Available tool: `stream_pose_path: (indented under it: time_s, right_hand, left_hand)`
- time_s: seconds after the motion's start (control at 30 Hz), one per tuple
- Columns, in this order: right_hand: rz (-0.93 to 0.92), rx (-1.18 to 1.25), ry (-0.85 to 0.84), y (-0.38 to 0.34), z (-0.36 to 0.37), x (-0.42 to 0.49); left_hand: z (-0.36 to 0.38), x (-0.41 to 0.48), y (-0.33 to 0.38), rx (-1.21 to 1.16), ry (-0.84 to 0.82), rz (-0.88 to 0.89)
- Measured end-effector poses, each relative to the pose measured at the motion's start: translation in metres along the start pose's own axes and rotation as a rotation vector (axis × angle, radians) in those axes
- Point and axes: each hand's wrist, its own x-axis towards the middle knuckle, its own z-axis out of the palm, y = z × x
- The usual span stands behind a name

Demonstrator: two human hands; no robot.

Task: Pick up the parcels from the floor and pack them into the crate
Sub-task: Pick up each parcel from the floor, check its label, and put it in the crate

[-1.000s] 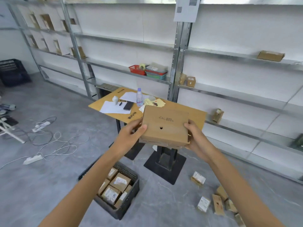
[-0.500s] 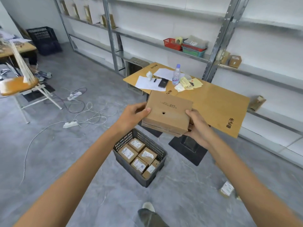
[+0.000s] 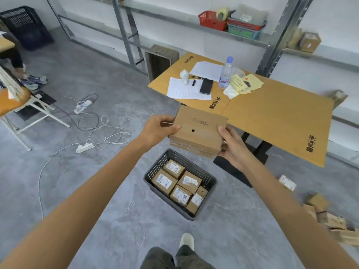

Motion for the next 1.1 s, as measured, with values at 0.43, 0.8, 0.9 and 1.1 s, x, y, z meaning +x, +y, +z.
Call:
stream_pose_path:
  time_s: [0.43, 0.8, 0.9, 1.1]
  right_hand:
    - [0.098, 0.085, 0.282, 0.037, 0.088, 0.130]
    - [0.321, 0.225, 0.500, 0.169, 0.136, 0.263]
    - [0.407, 0.153, 0.487, 0.249, 0.125, 0.316]
    - [0.478, 0.109, 0.570, 0.432, 0.092, 0.429]
  left_hand:
    - [-0.074, 0.148, -0.096, 0.107, -0.204, -0.066]
    - [-0.071, 0.246, -0.258, 0.210, -0.514, -0.096]
    - [-0.024, 0.271, -0.343, 0.235, -0.548, -0.161]
    - [0.083, 0.304, -0.537, 0.575, -0.657, 0.011]
